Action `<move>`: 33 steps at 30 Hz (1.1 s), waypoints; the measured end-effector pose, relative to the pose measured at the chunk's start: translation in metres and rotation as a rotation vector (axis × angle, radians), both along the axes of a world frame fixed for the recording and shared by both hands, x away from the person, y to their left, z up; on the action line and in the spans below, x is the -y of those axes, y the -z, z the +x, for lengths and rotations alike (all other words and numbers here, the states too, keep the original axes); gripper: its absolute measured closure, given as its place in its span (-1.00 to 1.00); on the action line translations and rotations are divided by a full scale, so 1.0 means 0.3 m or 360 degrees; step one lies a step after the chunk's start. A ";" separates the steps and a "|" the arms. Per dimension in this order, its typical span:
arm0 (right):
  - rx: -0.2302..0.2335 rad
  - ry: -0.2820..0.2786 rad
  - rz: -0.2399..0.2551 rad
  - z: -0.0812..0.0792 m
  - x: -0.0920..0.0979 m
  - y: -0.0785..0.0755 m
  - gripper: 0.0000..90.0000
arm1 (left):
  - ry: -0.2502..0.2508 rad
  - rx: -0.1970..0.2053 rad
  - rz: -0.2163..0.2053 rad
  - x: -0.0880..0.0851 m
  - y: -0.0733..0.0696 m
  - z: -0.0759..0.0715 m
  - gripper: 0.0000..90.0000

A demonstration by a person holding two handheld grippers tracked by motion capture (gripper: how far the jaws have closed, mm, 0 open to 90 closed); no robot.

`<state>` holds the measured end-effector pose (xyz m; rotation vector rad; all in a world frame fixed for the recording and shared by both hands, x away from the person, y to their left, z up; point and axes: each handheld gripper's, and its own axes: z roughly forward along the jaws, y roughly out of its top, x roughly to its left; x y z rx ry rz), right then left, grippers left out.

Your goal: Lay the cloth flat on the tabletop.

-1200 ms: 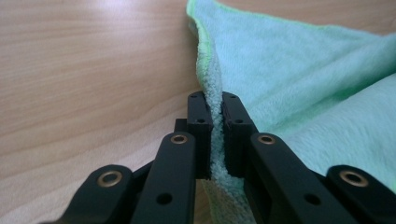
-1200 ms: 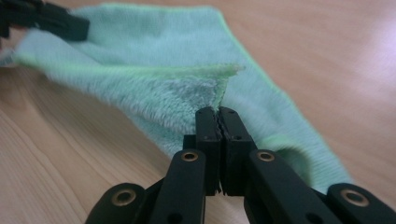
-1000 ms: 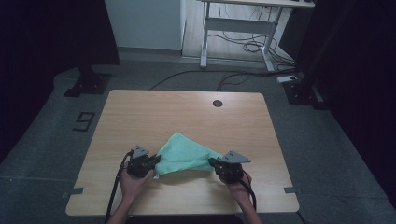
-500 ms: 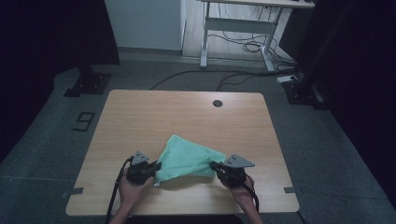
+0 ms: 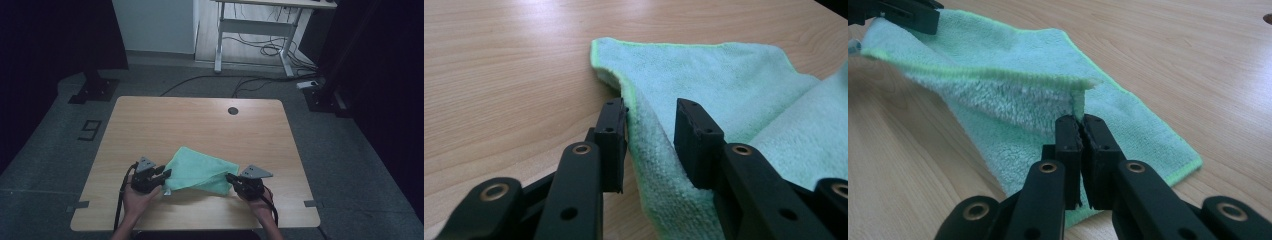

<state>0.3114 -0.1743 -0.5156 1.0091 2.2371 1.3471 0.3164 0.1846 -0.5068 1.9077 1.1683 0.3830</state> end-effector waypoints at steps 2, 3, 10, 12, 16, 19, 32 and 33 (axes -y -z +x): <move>-0.0002 0.0005 -0.0001 0.001 0.003 0.002 0.93 | -0.0001 -0.0006 0.0011 -0.002 0.007 -0.003 0.41; -0.0001 0.0005 0.0002 0.001 0.004 0.002 0.93 | 0.0000 -0.0011 0.0013 -0.003 0.010 -0.006 0.39; 0.0023 -0.0016 0.0035 -0.011 0.009 -0.013 0.94 | 0.0010 -0.0053 0.0018 -0.015 0.032 -0.017 0.31; 0.0027 -0.0019 0.0037 -0.016 0.009 -0.015 0.94 | 0.0007 -0.0061 0.0019 -0.017 0.036 -0.016 0.25; 0.0026 -0.0023 0.0040 -0.021 0.010 -0.015 0.95 | -0.0004 -0.0039 0.0002 -0.027 0.028 -0.017 0.11; 0.0026 -0.0020 0.0039 -0.022 0.016 -0.014 0.95 | -0.0017 -0.0006 -0.0019 -0.045 0.003 -0.016 0.10; 0.0013 -0.0012 0.0036 -0.020 0.018 -0.010 0.95 | 0.0131 -0.0065 0.0009 0.076 0.004 0.107 0.16; 0.0010 -0.0010 0.0036 -0.018 0.019 -0.009 0.95 | 0.0160 -0.0115 0.0043 0.121 0.021 0.150 0.17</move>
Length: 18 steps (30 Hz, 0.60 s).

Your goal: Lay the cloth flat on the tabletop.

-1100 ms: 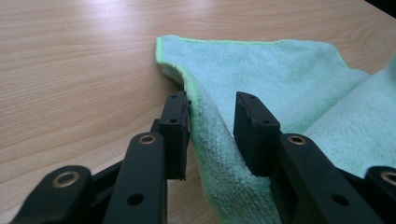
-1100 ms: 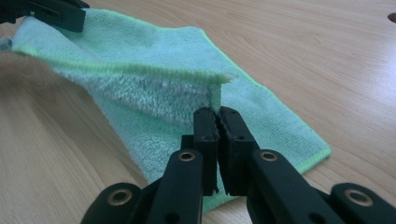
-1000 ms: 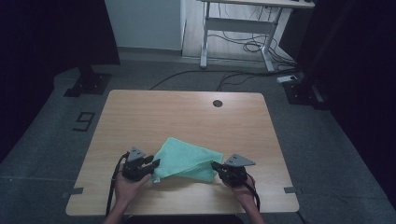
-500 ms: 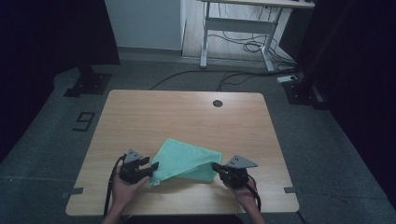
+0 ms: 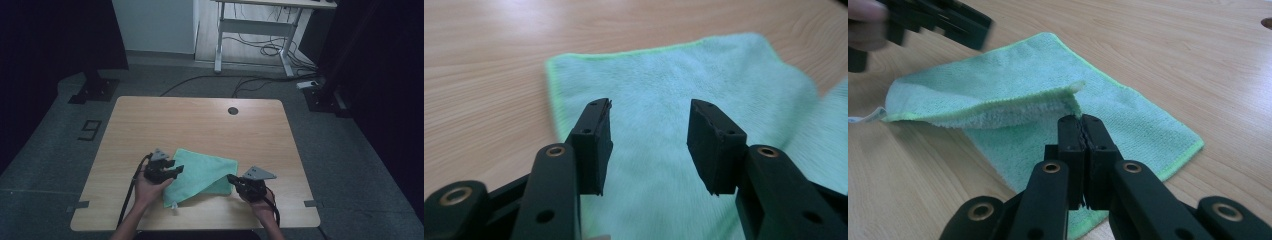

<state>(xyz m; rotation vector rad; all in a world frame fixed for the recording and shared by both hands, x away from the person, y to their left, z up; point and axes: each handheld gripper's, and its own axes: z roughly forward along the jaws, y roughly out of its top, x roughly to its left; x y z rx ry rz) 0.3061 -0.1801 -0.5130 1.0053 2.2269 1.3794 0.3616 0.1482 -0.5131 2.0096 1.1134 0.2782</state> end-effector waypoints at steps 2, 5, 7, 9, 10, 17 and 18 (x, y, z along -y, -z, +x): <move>-0.0002 0.0000 0.0001 0.002 0.002 0.002 0.95 | 0.0021 -0.0045 0.0043 0.038 0.020 0.042 0.18; -0.0003 0.0004 0.0000 0.006 0.005 0.004 0.95 | 0.0035 -0.0092 0.0080 0.067 0.044 0.080 0.19; -0.0007 0.0011 0.0005 0.008 0.011 0.006 0.95 | 0.0012 -0.0114 0.0114 0.085 0.066 0.106 0.20; -0.0007 0.0024 0.0007 0.009 0.019 0.008 0.95 | -0.0010 -0.0114 0.0128 0.092 0.080 0.123 0.23; -0.0008 0.0031 0.0010 0.009 0.023 0.009 0.95 | -0.0019 -0.0108 0.0121 0.092 0.082 0.128 0.23; -0.0005 0.0071 0.0002 -0.012 0.051 0.009 0.95 | -0.0118 -0.0061 0.0129 0.085 0.090 0.161 0.25; 0.0000 0.0080 0.0005 -0.024 0.059 0.004 0.95 | -0.0135 -0.0060 0.0134 0.077 0.090 0.169 0.24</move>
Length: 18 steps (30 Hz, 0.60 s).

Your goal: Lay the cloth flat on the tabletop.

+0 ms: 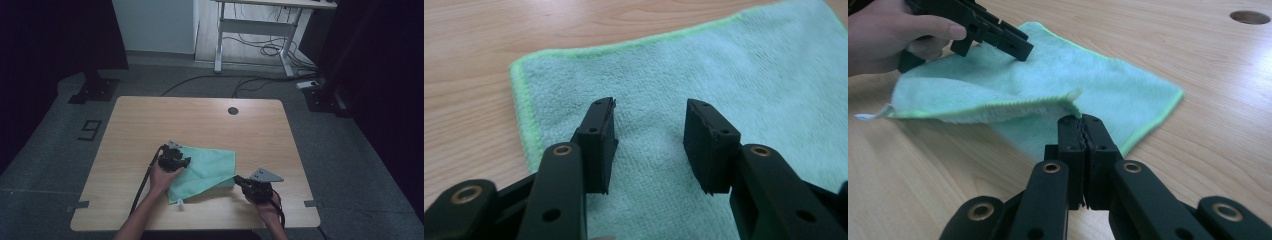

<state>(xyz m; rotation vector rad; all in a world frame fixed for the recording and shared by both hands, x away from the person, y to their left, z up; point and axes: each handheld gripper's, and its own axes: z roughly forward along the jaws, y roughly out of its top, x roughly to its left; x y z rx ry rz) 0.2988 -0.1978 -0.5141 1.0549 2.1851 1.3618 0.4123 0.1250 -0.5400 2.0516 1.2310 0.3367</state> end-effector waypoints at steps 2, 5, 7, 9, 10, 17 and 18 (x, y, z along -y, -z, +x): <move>0.0002 0.0004 0.0004 -0.009 0.004 -0.002 0.95 | -0.0012 0.0000 -0.0003 -0.003 0.000 0.001 0.23; 0.0008 -0.0003 0.0000 -0.049 0.017 -0.003 0.91 | -0.0023 -0.0010 -0.0008 -0.013 -0.001 0.001 0.20; 0.0012 0.0011 -0.0018 -0.086 0.035 0.008 0.66 | -0.0012 -0.0012 -0.0017 -0.017 -0.002 -0.003 0.15; 0.0010 0.0032 -0.0023 -0.106 0.049 0.016 0.49 | -0.0010 -0.0006 -0.0030 -0.023 -0.006 -0.010 0.12; 0.0031 0.0067 -0.0004 -0.128 0.065 0.016 0.30 | -0.0010 0.0005 -0.0045 -0.027 -0.012 -0.016 0.12; 0.0048 0.0036 0.0032 -0.111 0.042 -0.022 0.15 | 0.0044 0.0056 -0.0051 -0.049 -0.057 -0.052 0.14; 0.0041 0.0025 0.0022 -0.096 0.023 -0.021 0.13 | 0.0046 0.0060 -0.0043 -0.047 -0.057 -0.053 0.14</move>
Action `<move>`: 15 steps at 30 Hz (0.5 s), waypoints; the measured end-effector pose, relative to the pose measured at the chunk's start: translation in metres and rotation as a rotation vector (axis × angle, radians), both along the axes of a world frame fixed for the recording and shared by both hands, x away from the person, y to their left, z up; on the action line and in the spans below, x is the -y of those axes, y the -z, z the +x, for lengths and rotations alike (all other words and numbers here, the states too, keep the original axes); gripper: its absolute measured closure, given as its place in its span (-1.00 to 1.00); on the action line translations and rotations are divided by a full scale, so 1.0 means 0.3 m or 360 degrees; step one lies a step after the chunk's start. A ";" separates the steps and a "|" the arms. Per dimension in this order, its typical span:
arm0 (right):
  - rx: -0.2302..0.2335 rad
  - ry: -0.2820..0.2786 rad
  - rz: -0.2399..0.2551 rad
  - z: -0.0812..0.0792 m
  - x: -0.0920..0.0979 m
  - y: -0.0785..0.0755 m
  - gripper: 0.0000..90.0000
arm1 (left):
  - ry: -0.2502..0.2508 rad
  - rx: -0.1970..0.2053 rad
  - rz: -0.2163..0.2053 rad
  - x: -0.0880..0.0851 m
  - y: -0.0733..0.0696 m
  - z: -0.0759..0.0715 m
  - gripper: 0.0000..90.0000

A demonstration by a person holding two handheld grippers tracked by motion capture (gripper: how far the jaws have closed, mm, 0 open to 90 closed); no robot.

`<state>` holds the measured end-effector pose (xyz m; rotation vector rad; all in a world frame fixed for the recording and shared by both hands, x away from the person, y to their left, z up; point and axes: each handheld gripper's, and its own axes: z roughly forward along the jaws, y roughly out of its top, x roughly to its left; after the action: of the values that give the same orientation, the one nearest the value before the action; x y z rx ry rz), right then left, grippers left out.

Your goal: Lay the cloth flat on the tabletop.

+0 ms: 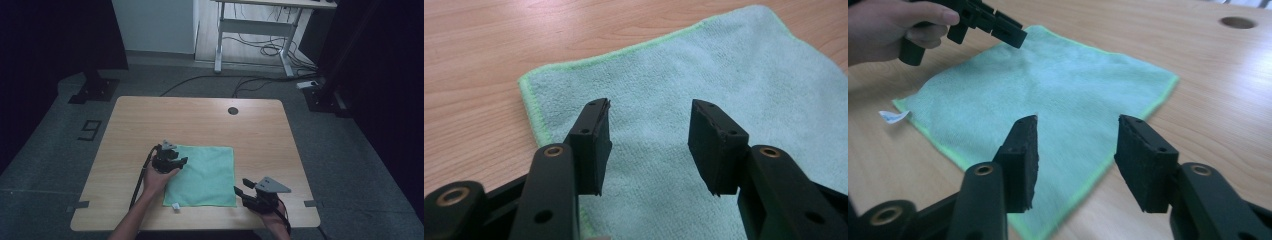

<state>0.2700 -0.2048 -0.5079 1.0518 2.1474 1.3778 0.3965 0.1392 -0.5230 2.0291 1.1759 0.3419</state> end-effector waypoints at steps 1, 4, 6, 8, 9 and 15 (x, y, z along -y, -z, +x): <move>-0.0015 -0.0014 -0.0009 0.018 -0.021 0.005 0.12 | 0.0006 -0.0005 0.0003 0.001 0.003 0.001 0.14; -0.0106 -0.0040 -0.0003 0.090 -0.091 0.038 0.09 | -0.0002 -0.0026 0.0036 0.007 0.020 0.008 0.14; -0.0197 -0.0060 -0.0013 0.162 -0.169 0.074 0.07 | -0.0003 -0.0040 0.0048 0.008 0.029 0.010 0.14; -0.0224 -0.0071 -0.0008 0.179 -0.192 0.085 0.06 | 0.0005 -0.0046 0.0057 0.007 0.033 0.007 0.13; -0.0245 -0.0076 -0.0012 0.192 -0.215 0.093 0.04 | 0.0006 -0.0050 0.0059 0.004 0.034 0.005 0.13; -0.0277 -0.0101 -0.0061 0.200 -0.313 0.114 -0.05 | -0.0012 -0.0063 0.0062 -0.015 0.052 -0.007 0.12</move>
<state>0.3301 -0.1109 -0.5421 1.1351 2.3405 1.3100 0.3945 0.1436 -0.5387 2.0738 1.2101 0.3324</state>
